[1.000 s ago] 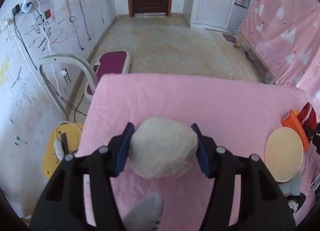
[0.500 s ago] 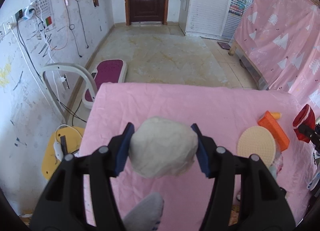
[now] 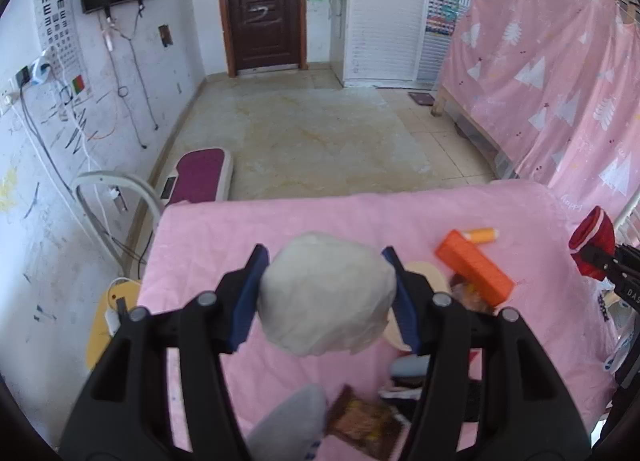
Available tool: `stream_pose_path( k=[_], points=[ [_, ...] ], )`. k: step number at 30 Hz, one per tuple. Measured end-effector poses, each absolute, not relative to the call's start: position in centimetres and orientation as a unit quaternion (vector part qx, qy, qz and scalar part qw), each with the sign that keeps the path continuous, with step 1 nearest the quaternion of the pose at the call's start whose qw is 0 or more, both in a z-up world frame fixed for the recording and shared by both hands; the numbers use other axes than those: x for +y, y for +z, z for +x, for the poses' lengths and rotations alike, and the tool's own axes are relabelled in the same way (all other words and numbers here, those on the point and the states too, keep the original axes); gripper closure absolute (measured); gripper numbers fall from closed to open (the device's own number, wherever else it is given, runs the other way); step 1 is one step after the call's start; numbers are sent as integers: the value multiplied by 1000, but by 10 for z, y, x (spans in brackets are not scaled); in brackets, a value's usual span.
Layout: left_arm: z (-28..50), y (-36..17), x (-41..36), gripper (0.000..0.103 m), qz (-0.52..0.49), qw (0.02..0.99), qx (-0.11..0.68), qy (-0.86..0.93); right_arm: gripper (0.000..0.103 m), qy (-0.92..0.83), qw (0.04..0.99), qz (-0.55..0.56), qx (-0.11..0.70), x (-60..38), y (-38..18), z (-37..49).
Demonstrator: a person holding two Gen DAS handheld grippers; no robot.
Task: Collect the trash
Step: 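Carry the dough ball and red hat to the orange basin and release both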
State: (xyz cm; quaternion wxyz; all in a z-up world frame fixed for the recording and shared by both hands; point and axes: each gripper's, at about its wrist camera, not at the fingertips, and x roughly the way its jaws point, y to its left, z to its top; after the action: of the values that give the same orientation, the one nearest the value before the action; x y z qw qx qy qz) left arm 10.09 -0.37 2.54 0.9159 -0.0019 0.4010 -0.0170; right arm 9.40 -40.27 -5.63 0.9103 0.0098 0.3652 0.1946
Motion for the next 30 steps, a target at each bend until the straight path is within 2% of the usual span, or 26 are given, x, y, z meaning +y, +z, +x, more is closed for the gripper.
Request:
stream_pose_path(
  k=[17,30],
  points=[
    [99,42,-141,47,40,909,397,-118,91,130,926,73,346,-503,-65,62],
    [87,34,-279,47,70,882,400,-240,91,67,926,112,353,-573,-94,40]
  ],
)
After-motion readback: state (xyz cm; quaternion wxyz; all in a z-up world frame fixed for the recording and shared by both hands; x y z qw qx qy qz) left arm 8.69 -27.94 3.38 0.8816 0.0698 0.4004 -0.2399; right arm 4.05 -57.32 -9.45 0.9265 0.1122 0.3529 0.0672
